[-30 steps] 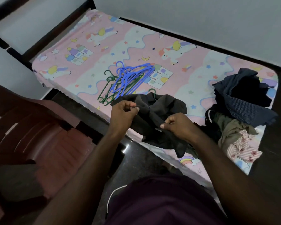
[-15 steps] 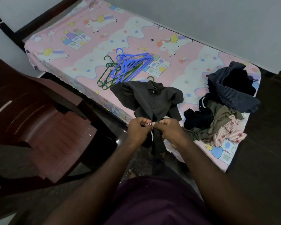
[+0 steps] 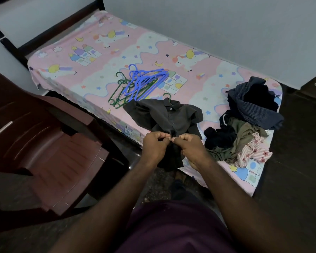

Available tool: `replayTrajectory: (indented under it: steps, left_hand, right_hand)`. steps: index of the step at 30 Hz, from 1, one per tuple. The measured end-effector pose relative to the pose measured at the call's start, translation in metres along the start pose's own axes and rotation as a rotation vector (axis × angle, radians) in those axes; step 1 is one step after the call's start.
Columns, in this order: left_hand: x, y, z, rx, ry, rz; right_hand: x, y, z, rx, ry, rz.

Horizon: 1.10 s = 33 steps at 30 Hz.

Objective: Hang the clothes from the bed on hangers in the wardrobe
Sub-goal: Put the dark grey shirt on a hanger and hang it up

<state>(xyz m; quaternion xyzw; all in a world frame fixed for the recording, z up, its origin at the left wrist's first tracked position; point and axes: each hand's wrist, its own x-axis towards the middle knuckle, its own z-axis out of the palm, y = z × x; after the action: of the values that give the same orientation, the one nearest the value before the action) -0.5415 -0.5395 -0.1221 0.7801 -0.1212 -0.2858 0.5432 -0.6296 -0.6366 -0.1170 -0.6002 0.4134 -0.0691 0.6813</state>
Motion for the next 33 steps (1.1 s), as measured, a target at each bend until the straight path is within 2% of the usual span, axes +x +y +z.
replayTrajectory:
  steps: [5,12,17,22,25,27,30,31,33]
  left_hand:
    - [0.003,0.002,-0.008,-0.005,-0.039,0.019]
    - [0.006,0.005,-0.012,0.043,-0.079,-0.010]
    - [0.014,-0.005,-0.015,0.123,-0.136,-0.049]
    - [0.012,-0.008,-0.015,0.020,-0.254,-0.147]
    - [0.012,-0.008,-0.012,-0.094,-0.262,-0.223]
    - [0.013,-0.009,-0.009,-0.147,-0.237,-0.255]
    - [0.015,-0.011,-0.006,-0.209,-0.179,-0.281]
    - [0.016,-0.012,-0.005,-0.221,-0.162,-0.284]
    - [0.018,-0.013,-0.004,-0.255,-0.141,-0.293]
  right_hand:
    - [-0.002,-0.005,0.002,0.023,-0.055,-0.006]
    - [-0.004,-0.011,0.001,-0.085,-0.070,-0.076]
    - [-0.003,-0.017,-0.002,-0.115,-0.122,0.039]
    - [0.000,-0.016,-0.002,-0.200,-0.122,0.071]
    - [0.002,-0.013,0.003,-0.302,-0.092,0.070]
    - [0.004,-0.012,0.006,-0.483,-0.073,0.004]
    - [0.005,-0.008,0.014,-0.868,0.022,-0.211]
    - [0.004,-0.007,0.016,-0.903,0.059,-0.264]
    - [0.003,-0.004,0.018,-0.817,0.083,-0.280]
